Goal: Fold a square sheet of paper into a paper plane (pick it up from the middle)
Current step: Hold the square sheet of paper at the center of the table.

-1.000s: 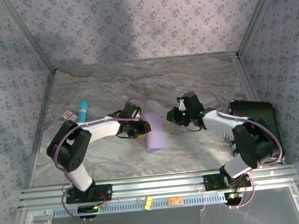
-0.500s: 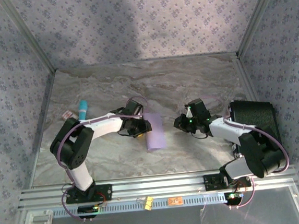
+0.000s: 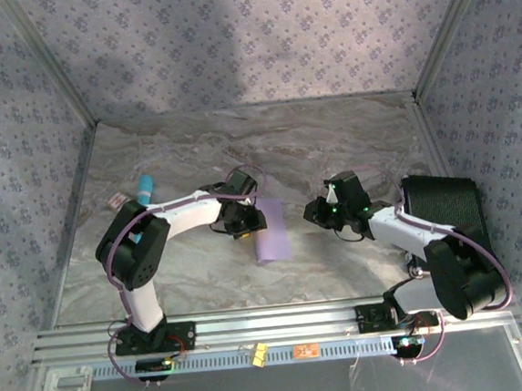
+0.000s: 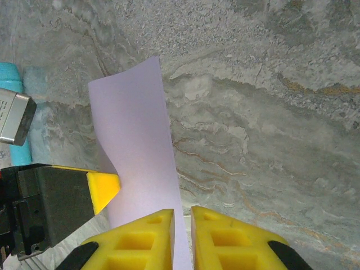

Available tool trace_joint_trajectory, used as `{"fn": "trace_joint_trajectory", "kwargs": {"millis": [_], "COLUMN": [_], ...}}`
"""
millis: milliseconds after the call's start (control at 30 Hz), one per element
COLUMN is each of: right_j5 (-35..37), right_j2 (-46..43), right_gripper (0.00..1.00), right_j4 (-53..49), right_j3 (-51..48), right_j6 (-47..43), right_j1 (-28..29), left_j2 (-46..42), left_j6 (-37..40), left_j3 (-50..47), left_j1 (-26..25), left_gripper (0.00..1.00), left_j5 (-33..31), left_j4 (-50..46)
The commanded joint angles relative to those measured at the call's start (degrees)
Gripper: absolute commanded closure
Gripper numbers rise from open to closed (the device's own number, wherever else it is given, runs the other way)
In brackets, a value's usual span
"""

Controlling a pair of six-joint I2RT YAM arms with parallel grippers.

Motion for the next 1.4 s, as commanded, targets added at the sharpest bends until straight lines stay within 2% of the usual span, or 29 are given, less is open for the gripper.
{"fn": "trace_joint_trajectory", "kwargs": {"millis": [0,867,1367], "right_j5": [0.32,-1.12,-1.67], "right_j2": [-0.32,3.99,4.39], "right_gripper": [0.83,0.83,0.84], "right_j4": [-1.2,0.67,0.62], "right_j3": [-0.58,0.02,1.13], "right_j6": [-0.32,-0.65,-1.32], "right_j1": [-0.02,1.55,1.67], "left_j2": [3.71,5.39,5.44], "left_j6": [0.59,3.98,2.52], "left_j3": [-0.22,1.99,1.72], "left_j1": [-0.37,-0.8,-0.83], "left_gripper": [0.53,0.53,0.52], "left_j5": [-3.14,-4.21,-4.77], "left_j4": [0.57,-1.25,-1.05]}}
